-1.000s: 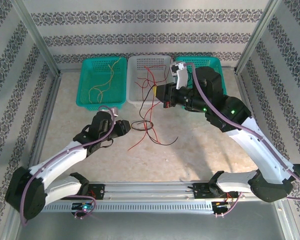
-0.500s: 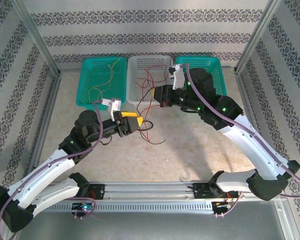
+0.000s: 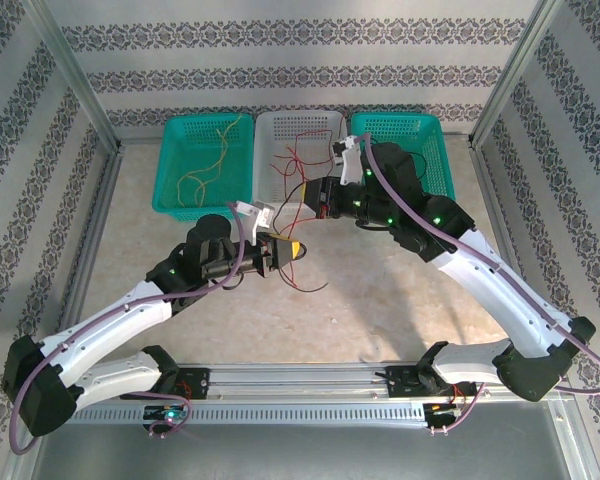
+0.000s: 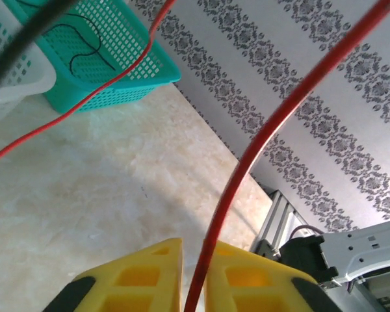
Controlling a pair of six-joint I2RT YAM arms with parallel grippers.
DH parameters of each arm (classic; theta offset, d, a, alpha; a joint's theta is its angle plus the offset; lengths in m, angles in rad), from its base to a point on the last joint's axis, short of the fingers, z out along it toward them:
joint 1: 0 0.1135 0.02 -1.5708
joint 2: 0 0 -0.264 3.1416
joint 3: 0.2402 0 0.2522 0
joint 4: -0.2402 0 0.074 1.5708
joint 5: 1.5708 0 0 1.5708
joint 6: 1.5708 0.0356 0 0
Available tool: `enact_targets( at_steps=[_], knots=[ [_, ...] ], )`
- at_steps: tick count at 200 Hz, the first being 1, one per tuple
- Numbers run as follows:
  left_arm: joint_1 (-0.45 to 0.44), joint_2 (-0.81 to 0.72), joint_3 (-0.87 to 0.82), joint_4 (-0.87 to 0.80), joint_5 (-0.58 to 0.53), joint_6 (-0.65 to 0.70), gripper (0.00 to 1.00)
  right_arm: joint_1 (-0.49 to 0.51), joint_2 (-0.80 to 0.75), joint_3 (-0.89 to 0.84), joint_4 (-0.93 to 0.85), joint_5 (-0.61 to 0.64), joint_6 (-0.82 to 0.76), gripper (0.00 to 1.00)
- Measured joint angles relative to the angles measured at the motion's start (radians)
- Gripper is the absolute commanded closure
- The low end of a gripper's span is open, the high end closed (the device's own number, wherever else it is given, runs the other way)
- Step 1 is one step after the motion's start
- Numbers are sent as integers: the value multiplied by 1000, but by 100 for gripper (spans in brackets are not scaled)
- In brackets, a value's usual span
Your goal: Untangle the cables
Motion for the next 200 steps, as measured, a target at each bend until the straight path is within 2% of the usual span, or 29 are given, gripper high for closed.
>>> enact_targets(
  at_steps=[29, 63, 84, 91, 98, 147, 200],
  knots=[
    [0, -5, 1, -1, 24, -4, 100, -6, -6, -42, 38, -3, 19, 99],
    [0, -67, 1, 8, 65, -8, 100, -38, -24, -143, 87, -13, 56, 62],
    [1, -112, 1, 31, 88, -11, 100, -66, -15, -240, 119, -43, 66, 52],
    [3, -118, 1, 37, 94, -12, 100, -72, -8, -273, 135, -54, 72, 42],
    [8, -120, 1, 45, 100, -15, 100, -75, 3, -309, 151, -60, 79, 37],
    [82, -93, -3, 178, 149, -92, 100, -77, 69, -511, 267, -125, 135, 32],
    [167, -26, 46, 343, 239, -200, 100, -31, 80, -535, 416, -189, 192, 22]
  ],
)
